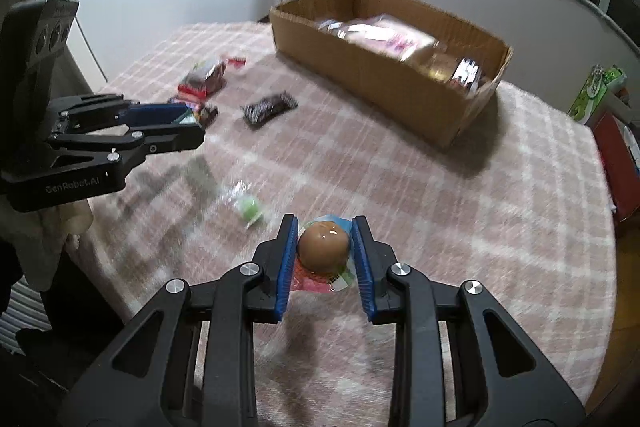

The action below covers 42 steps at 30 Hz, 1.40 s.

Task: Organize snacks
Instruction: 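Carry the mint candy and chocolate ball into the box and release both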

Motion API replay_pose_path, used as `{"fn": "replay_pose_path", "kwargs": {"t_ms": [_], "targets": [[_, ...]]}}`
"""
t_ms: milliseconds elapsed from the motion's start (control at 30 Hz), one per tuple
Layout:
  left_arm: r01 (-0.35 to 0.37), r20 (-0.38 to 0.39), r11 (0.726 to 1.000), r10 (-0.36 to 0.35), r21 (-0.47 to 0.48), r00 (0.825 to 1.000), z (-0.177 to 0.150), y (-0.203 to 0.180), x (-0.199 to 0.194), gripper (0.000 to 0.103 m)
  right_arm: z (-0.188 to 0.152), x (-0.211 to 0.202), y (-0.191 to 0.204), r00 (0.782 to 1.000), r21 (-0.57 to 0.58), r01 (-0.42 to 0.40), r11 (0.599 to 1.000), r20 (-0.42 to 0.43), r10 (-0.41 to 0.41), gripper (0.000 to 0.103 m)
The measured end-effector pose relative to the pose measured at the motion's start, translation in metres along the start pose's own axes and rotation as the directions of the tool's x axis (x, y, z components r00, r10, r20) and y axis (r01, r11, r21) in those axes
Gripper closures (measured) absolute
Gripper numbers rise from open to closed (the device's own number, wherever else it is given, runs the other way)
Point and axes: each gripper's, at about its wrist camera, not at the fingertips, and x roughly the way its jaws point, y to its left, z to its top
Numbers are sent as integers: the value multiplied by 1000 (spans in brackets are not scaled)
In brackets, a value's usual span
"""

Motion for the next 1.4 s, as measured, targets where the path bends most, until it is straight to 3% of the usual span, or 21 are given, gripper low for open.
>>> {"fn": "replay_pose_path", "kwargs": {"t_ms": [400,733,1000,1400], "targets": [[-15,77,1000,15,1,997,55,16,-3,70,58,-28,-45,993,50,45,998,110,-51,75],[-42,126,999,41,9,991,117,28,16,70,113,-14,-76,987,64,70,995,143,-79,75],[-39,103,999,40,-7,994,152,36,55,70,142,19,-94,986,61,102,993,123,-109,75],[-41,34,997,43,-59,998,166,54,103,70,161,60,-126,990,99,114,989,74,-122,75]]}}
